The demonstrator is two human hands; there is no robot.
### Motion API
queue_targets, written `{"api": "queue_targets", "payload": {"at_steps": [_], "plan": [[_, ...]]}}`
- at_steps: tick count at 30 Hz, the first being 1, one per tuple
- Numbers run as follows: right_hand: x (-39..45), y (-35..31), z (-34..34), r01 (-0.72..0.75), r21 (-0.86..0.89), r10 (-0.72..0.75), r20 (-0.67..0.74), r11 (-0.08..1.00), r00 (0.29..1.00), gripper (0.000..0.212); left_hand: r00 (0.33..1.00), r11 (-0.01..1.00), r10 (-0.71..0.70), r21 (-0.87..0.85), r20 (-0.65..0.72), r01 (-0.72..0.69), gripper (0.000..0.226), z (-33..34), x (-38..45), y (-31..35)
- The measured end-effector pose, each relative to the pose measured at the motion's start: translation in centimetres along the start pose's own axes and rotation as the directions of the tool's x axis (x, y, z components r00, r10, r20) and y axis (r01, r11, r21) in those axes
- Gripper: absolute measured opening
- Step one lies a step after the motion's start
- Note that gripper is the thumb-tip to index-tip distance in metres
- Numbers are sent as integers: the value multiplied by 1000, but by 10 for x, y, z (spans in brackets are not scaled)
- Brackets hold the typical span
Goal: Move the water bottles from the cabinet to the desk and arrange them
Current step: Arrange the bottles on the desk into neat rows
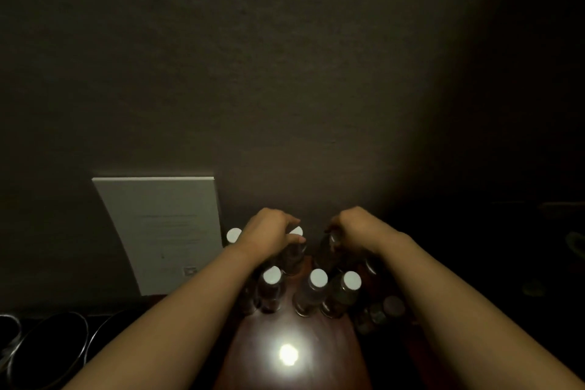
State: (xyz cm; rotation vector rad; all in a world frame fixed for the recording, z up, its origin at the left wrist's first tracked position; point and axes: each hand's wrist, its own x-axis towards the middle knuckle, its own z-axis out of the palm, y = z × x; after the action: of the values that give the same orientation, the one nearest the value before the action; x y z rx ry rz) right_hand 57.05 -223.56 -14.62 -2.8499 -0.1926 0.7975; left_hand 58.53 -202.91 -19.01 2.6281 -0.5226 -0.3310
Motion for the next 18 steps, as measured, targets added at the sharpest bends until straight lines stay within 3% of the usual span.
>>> {"api": "queue_targets", "payload": {"at_steps": [12, 18], "plan": [[20, -9, 14, 16, -8, -16, -87, 1000, 996, 20, 996, 996, -65, -54, 60, 68, 48, 1, 5, -4], [19, -8, 17, 49, -38, -52, -92, 998, 994, 27, 997, 996, -63, -55, 50, 66, 44, 3, 5, -5]]}}
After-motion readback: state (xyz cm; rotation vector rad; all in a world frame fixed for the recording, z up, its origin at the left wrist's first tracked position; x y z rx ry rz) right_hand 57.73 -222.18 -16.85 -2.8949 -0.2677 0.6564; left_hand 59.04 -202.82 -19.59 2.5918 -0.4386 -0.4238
